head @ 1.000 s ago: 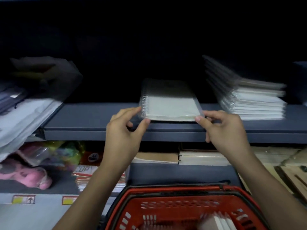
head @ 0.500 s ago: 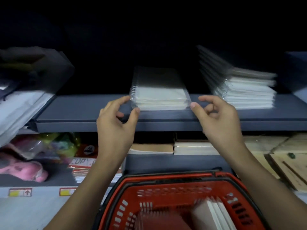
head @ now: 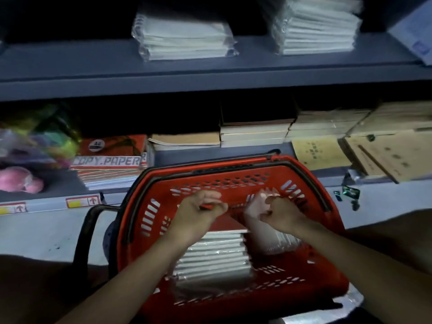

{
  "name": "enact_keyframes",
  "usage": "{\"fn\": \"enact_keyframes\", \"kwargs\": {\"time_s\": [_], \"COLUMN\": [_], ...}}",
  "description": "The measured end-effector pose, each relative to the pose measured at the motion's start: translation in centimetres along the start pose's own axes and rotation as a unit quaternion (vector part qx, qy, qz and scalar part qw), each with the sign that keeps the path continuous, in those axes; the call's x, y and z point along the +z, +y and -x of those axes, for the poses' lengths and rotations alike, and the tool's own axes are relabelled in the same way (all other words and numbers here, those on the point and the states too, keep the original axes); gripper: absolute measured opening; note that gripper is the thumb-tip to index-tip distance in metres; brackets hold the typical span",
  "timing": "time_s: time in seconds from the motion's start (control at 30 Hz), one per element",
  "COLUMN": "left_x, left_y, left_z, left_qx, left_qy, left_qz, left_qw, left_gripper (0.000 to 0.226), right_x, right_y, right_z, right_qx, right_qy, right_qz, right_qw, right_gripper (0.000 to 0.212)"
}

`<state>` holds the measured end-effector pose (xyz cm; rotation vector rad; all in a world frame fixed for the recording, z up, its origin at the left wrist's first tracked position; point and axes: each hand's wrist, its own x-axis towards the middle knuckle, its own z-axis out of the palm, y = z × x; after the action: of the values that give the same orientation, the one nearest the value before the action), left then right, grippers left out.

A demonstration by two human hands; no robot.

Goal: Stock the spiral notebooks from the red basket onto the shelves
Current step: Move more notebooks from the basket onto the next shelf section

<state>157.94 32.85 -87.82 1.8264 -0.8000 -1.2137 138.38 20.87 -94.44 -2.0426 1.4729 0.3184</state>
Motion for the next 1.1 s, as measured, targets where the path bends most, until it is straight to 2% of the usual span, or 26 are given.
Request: {"fn": "enact_keyframes", "kwargs": {"time_s": [0.13, 0.23, 0.3, 0.37, 0.43, 0.47, 0.53, 0.63, 0.7, 0.8, 0.9, 1.0, 1.1], "left_x": [-0.2, -0.4, -0.4, -0.3, -0.3, -0.2, -0.3, -0.8, -1.2, -1.7, -1.8, -1.9, -2.1], "left_y": [-0.3, -0.2, -0.4, -0.8, -1.1, -1.1, -1.1, -0.6, -0.2, 0.5, 1.5, 2.5, 3.2], "left_z": [-0.1, -0.8, -1.0, -1.0, -0.8, -0.7, -0.7, -0.4, -0.4, 0.0, 0.9, 2.3, 3.6], "left_qx": [-0.019, -0.023, -0.039, -0.072, -0.103, -0.117, -0.149, -0.171, -0.168, -0.161, -0.153, -0.127, -0.088], "left_qy": [-0.017, -0.016, -0.023, -0.036, -0.051, -0.057, -0.063, -0.065, -0.069, -0.082, -0.094, -0.113, -0.117], "left_qz": [-0.020, -0.029, -0.024, -0.014, 0.007, 0.027, 0.077, 0.141, 0.163, 0.182, 0.206, 0.236, 0.240], "left_qw": [0.999, 0.999, 0.999, 0.997, 0.993, 0.991, 0.984, 0.973, 0.970, 0.967, 0.962, 0.957, 0.960], "left_gripper": [0.017, 0.015, 0.015, 0.014, 0.016, 0.017, 0.017, 0.014, 0.015, 0.017, 0.025, 0.028, 0.025], "right_x": [0.9, 1.6, 1.8, 2.2, 2.3, 2.5, 1.9, -1.9, -5.8, -10.9, -13.8, -15.1, -15.6], "right_y": [-0.1, -1.0, -1.6, -1.7, -1.6, -1.7, -2.0, -2.5, -2.4, -2.1, -2.1, -2.2, -2.7], "right_z": [-0.8, -0.6, -0.7, -1.2, -1.0, -1.0, -0.8, 0.5, 2.1, 5.8, 9.2, 11.1, 12.6], "right_qx": [0.017, -0.010, -0.025, -0.001, 0.023, 0.017, -0.007, 0.009, 0.017, 0.002, -0.035, -0.077, -0.108], "right_qy": [0.058, 0.094, 0.123, 0.089, 0.024, 0.017, 0.042, 0.046, 0.037, 0.045, 0.103, 0.173, 0.227], "right_qz": [0.009, -0.008, -0.033, -0.058, -0.048, -0.032, 0.002, -0.001, -0.041, -0.159, -0.245, -0.300, -0.381], "right_qw": [0.998, 0.996, 0.992, 0.994, 0.998, 0.999, 0.999, 0.999, 0.998, 0.986, 0.963, 0.935, 0.890], "right_gripper": [0.037, 0.036, 0.028, 0.017, 0.026, 0.034, 0.043, 0.040, 0.043, 0.034, 0.042, 0.033, 0.031]}}
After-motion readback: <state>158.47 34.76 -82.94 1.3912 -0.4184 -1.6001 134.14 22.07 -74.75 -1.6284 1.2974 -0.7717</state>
